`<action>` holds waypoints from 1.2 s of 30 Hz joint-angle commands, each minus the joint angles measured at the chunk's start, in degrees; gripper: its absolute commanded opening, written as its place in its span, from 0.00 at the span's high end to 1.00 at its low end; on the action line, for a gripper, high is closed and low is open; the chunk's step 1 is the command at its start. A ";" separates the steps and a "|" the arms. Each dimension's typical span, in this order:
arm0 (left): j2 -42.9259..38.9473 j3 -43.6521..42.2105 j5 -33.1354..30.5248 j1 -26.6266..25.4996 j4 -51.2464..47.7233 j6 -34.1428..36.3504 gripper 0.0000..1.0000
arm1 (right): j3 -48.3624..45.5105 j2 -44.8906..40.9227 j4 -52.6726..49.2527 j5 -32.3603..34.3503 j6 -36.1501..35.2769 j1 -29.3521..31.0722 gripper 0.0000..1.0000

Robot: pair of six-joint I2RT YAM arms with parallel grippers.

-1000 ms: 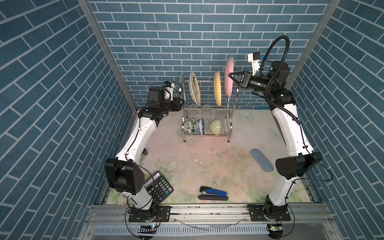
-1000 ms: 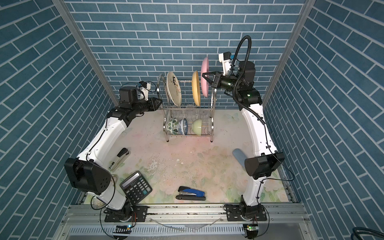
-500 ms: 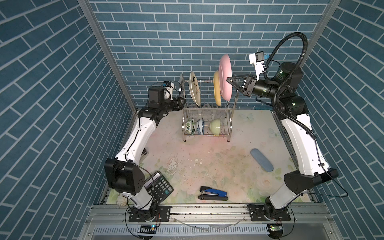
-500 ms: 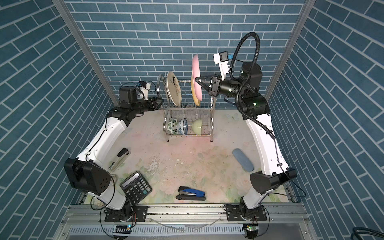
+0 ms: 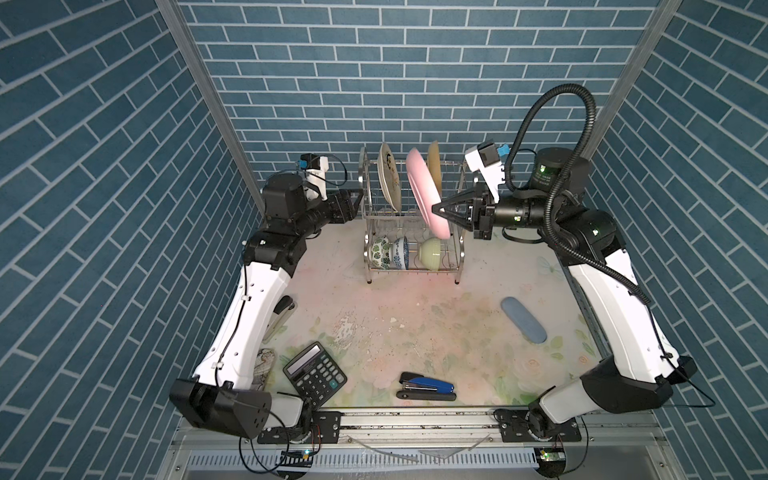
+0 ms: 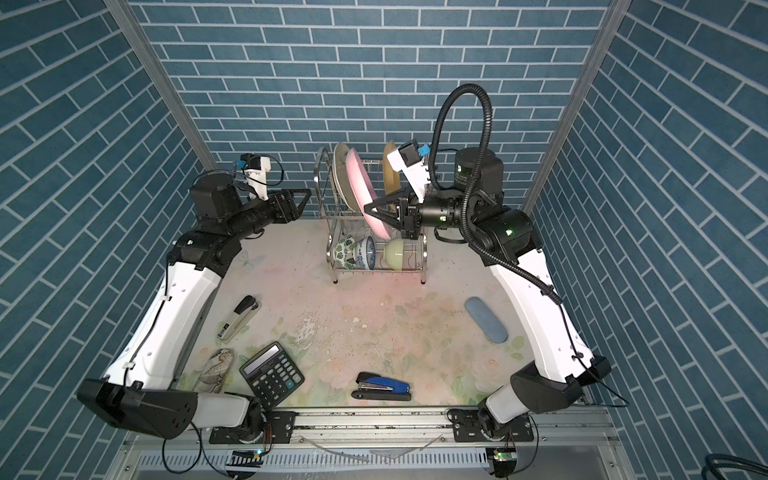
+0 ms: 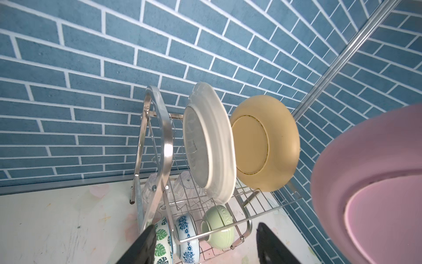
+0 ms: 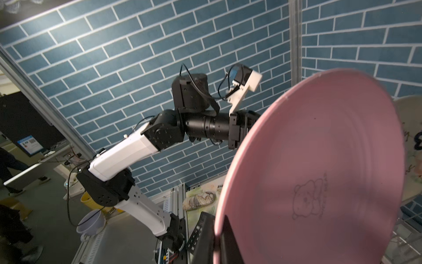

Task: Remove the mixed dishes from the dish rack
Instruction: 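Swing the pink plate down toward the left gripper with the right gripper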

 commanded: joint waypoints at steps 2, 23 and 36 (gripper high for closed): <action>-3.45 -0.76 1.43 -0.22 -3.42 -2.65 0.27 | -3.80 -4.64 -3.47 4.25 -9.63 2.81 1.00; -15.51 -13.40 5.09 -0.22 -13.18 -9.54 0.17 | -14.21 7.90 -14.29 68.54 -29.88 29.90 1.00; -16.02 -23.84 8.60 -0.22 -12.63 -10.10 0.17 | -20.31 8.52 -9.02 67.19 -28.00 35.41 1.00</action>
